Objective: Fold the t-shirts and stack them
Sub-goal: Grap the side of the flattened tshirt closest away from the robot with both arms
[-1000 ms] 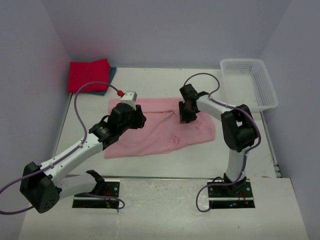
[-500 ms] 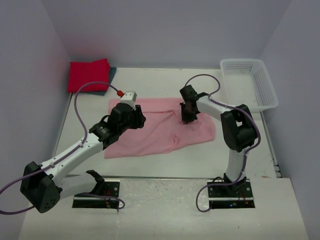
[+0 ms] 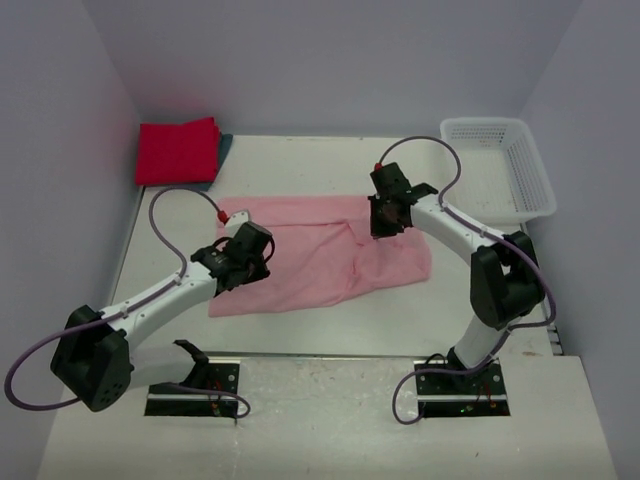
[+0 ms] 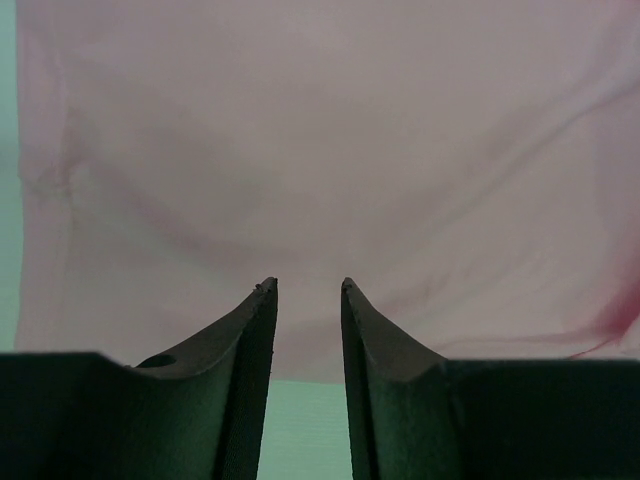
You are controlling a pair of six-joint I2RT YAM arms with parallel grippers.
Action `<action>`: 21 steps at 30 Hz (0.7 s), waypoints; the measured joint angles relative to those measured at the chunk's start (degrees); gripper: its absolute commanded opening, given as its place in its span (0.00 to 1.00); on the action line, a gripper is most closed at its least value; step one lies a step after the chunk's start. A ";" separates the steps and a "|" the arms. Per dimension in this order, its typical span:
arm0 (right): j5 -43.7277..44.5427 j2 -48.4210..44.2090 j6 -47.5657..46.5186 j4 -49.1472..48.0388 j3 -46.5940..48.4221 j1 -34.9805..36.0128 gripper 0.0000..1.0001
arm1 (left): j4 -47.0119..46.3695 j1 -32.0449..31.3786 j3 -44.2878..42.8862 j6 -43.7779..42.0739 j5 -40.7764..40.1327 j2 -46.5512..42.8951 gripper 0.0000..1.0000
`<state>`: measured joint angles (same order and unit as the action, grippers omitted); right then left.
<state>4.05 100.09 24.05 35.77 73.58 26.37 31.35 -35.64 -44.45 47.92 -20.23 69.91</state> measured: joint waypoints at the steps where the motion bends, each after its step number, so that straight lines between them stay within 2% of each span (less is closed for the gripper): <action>1: -0.04 -0.94 0.00 0.00 -0.02 0.00 0.00 | 1.16 0.13 0.90 1.68 -0.33 -0.52 0.33; 11: -0.68 -4.11 -0.31 0.37 -0.98 0.00 0.00 | 13.60 0.52 5.99 15.89 -2.75 -4.81 0.31; 13: -1.05 -4.17 -0.46 0.04 -1.22 0.00 0.00 | 16.68 0.55 5.99 18.27 -3.26 -4.90 0.32; 17: -2.29 -4.85 -0.70 -0.96 -3.13 0.00 0.00 | 24.33 0.79 5.40 23.32 -4.98 -5.16 0.41; 21: -2.86 -5.31 -1.14 -1.40 -4.63 0.00 0.00 | 28.85 1.75 4.55 26.03 -5.84 -6.43 0.42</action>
<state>1.19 94.78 22.92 34.37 68.95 26.37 60.20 -33.89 -39.90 73.95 -26.06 63.48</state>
